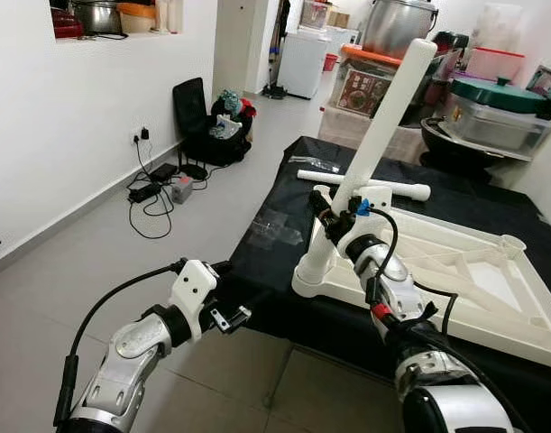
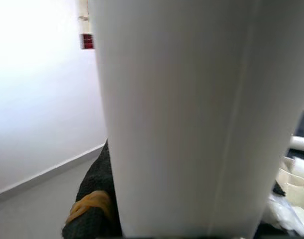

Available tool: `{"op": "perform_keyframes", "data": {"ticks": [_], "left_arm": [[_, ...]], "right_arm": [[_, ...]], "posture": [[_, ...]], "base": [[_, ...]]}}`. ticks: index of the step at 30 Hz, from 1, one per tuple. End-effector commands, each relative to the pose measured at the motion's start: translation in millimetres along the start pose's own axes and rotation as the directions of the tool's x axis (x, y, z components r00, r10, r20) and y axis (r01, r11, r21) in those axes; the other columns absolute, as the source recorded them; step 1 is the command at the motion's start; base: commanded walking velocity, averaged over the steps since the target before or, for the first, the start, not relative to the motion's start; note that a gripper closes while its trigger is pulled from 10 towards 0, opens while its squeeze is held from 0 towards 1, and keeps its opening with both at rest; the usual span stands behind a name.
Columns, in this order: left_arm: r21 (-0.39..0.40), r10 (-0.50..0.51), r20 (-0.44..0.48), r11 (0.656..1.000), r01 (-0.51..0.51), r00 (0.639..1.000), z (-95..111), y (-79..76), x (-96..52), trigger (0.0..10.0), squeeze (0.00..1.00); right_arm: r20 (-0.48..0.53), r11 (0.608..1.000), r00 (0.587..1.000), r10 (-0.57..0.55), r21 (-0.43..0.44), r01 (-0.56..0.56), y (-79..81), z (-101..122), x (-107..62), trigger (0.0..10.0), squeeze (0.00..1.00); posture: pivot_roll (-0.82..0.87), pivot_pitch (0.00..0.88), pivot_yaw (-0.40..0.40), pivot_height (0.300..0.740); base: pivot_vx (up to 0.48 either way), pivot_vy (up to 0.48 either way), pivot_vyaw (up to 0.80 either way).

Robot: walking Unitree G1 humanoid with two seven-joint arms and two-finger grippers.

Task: Building children table

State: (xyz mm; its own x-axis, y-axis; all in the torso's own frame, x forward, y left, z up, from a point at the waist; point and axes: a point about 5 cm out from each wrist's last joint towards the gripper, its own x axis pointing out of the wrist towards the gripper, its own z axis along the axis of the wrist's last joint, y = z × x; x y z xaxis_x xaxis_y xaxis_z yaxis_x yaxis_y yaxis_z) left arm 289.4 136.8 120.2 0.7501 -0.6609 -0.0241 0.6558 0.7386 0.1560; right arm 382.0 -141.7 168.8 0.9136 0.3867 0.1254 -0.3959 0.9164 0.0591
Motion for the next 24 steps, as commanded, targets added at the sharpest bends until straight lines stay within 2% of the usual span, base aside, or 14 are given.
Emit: {"op": "perform_keyframes", "data": {"ticks": [1,3,5,10,13,14,16,18,22,24], "left_arm": [[0.007,0.001,-0.002,1.000,-0.001,1.000,0.4,0.3,-1.2,10.0,0.00],[0.006,0.003,-0.004,1.000,-0.003,1.000,0.0,0.7,-1.7,10.0,0.00],[0.005,0.003,-0.003,1.000,-0.003,1.000,0.0,0.4,-1.0,10.0,0.00],[0.004,0.003,0.000,1.000,-0.003,1.000,0.3,-0.6,0.3,10.0,0.00],[-0.003,0.004,0.008,1.000,-0.004,1.000,1.4,-3.3,-0.4,10.0,0.00],[-0.003,0.004,0.008,1.000,-0.004,1.000,1.4,-3.3,-0.4,10.0,0.00],[-0.003,0.011,0.000,1.000,-0.011,1.000,-0.8,-2.1,-4.1,10.0,0.00],[-0.002,0.013,-0.003,1.000,-0.013,1.000,-1.3,-1.1,-4.9,10.0,0.00],[0.004,0.018,-0.001,1.000,-0.018,1.000,-0.2,1.0,-4.0,10.0,0.00],[0.004,0.020,0.005,1.000,-0.020,1.000,1.2,0.5,-1.6,10.0,0.00]], "right_arm": [[-0.219,0.999,0.975,0.043,0.038,-0.035,4.5,-46.9,-16.6,10.0,0.00],[-0.220,0.997,0.972,0.080,0.035,-0.074,5.4,-44.3,-15.0,10.0,0.00],[-0.229,0.982,0.955,0.187,0.035,-0.184,8.8,-37.7,-11.5,10.0,0.00],[-0.231,0.961,0.933,0.275,0.044,-0.273,12.7,-33.5,-10.3,10.0,0.00],[-0.214,0.891,0.865,0.453,0.076,-0.448,22.4,-29.1,-13.9,10.0,0.00],[-0.214,0.891,0.865,0.453,0.076,-0.448,22.4,-29.1,-13.9,10.0,0.00],[-0.245,0.855,0.822,0.514,0.069,-0.514,22.8,-30.5,-16.6,10.0,0.00],[-0.259,0.852,0.816,0.517,0.065,-0.519,21.5,-31.3,-16.5,10.0,0.00],[-0.247,0.867,0.833,0.495,0.080,-0.492,19.8,-29.3,-12.3,10.0,0.00],[-0.235,0.868,0.837,0.495,0.105,-0.484,24.5,-30.6,-9.1,10.0,0.00]], "posture": [[0.12,0.000,-0.157,0.740],[0.13,0.000,-0.160,0.740],[0.12,0.000,-0.161,0.740],[0.13,0.000,-0.167,0.740],[0.14,0.000,-0.173,0.740],[0.14,0.000,-0.173,0.740],[0.14,0.000,-0.178,0.740],[0.14,0.000,-0.178,0.740],[0.15,0.000,-0.180,0.740],[0.15,0.000,-0.183,0.740]], "base": [[0.000,0.000,0.00],[0.000,0.000,0.00],[0.000,0.000,0.00],[0.000,0.000,0.00],[0.000,0.000,0.00],[0.000,0.000,0.00],[0.000,0.000,0.00],[0.000,0.000,0.00],[0.000,0.000,0.00],[0.000,0.000,0.00]]}}
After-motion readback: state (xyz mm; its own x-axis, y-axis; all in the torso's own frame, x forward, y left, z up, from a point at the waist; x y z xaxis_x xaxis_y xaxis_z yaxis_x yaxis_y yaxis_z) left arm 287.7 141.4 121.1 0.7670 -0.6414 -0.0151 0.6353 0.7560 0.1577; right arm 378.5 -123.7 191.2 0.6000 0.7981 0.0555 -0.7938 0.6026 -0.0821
